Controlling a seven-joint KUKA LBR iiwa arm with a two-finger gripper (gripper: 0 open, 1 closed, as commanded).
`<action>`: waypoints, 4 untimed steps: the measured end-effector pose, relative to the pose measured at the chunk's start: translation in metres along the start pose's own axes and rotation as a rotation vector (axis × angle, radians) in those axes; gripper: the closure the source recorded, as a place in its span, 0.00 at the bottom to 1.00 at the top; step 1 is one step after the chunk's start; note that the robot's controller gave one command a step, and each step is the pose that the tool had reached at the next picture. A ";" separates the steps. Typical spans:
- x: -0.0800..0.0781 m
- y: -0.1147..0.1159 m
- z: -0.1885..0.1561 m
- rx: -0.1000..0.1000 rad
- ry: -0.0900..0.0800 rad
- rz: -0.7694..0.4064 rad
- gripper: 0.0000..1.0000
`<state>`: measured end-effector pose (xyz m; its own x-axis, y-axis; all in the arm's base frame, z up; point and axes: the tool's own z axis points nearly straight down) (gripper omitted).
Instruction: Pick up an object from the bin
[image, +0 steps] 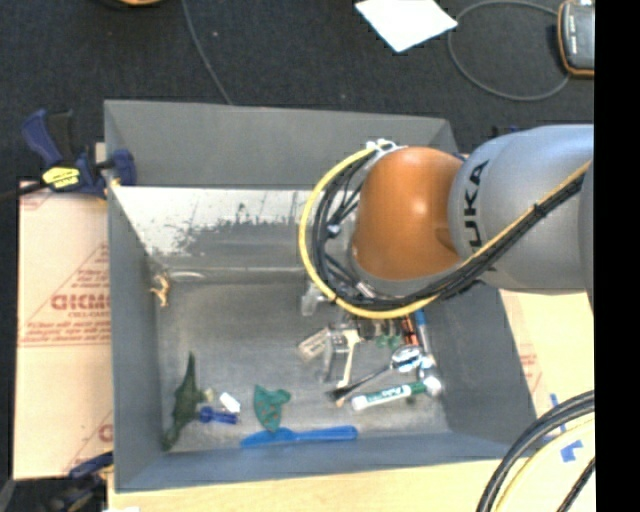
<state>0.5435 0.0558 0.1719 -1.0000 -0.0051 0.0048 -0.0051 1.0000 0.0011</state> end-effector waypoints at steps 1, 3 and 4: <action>-0.001 0.000 -0.004 -0.001 -0.006 0.003 0.00; -0.060 -0.070 0.100 0.003 -0.016 -0.647 0.00; -0.056 -0.089 0.100 0.003 -0.013 -0.420 0.00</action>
Offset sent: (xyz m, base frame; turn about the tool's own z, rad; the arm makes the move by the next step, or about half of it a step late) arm 0.0527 -0.0875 -0.1019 -0.4109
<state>0.5995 -0.0326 0.0716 -0.9109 -0.4125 -0.0080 -0.4125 0.9110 -0.0031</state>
